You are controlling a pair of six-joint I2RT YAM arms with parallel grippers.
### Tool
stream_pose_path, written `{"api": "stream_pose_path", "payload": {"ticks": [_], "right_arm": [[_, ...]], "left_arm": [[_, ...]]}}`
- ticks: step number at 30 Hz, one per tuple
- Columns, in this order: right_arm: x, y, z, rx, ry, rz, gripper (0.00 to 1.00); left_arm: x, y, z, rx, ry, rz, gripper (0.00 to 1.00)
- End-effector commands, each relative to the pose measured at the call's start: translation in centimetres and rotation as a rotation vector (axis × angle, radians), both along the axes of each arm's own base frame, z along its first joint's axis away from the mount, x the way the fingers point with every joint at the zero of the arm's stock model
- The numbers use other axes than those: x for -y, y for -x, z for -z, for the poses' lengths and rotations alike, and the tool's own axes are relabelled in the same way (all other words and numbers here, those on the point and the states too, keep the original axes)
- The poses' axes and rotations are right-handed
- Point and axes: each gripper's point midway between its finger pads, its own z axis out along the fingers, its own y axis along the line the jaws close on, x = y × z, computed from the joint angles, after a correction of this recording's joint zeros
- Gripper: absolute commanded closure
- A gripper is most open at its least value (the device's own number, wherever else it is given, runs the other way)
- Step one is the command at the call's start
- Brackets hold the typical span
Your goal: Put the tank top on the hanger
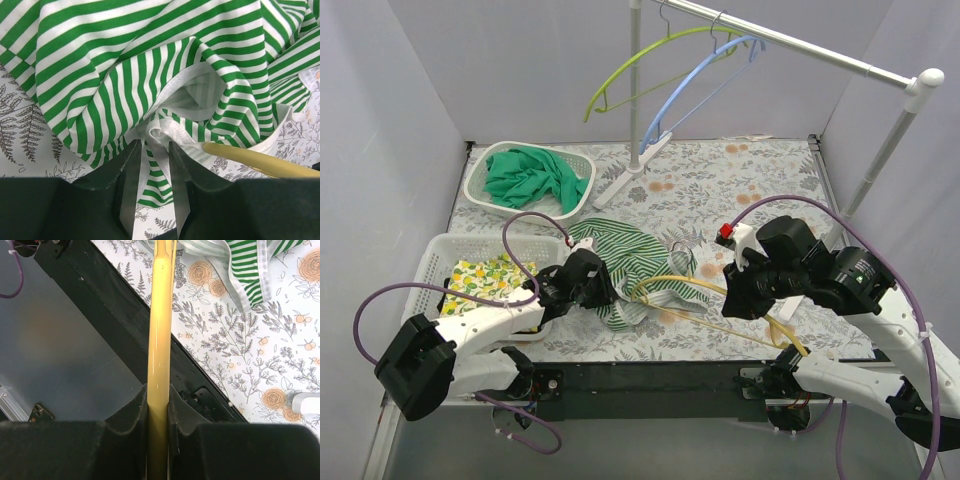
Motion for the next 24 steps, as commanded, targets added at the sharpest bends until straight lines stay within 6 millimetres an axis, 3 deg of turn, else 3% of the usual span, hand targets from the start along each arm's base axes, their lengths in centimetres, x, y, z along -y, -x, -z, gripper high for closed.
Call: {"api": "stream_pose_path", "payload": {"ticks": [1, 6, 11, 15, 18, 24], "right_arm": [[-1.1, 0.2, -1.8, 0.023, -0.076, -0.042, 0.99], [-1.8, 0.7, -2.6, 0.006, -0.115, -0.079, 0.99], [-1.9, 0.2, -2.2, 0.015, -0.107, -0.067, 0.99], [-1.8, -1.4, -1.7, 0.074, -0.080, -0.008, 0.99], [-2.8, -2.1, -2.2, 0.116, -0.148, -0.008, 0.99], [-4.5, -2.1, -0.8, 0.084, -0.200, -0.043, 0.99]], "left_arm": [[-0.3, 0.2, 0.5, 0.001, -0.021, 0.000, 0.72], [-0.5, 0.1, 0.6, 0.006, -0.036, -0.007, 0.81], [-0.4, -0.3, -0.8, 0.034, -0.035, 0.002, 1.00], [-0.1, -0.5, -2.5, 0.061, -0.019, 0.026, 1.00], [0.1, -0.3, -4.2, 0.091, 0.000, 0.051, 1.00], [0.1, -0.6, -7.2, 0.154, -0.009, 0.088, 1.00]]}}
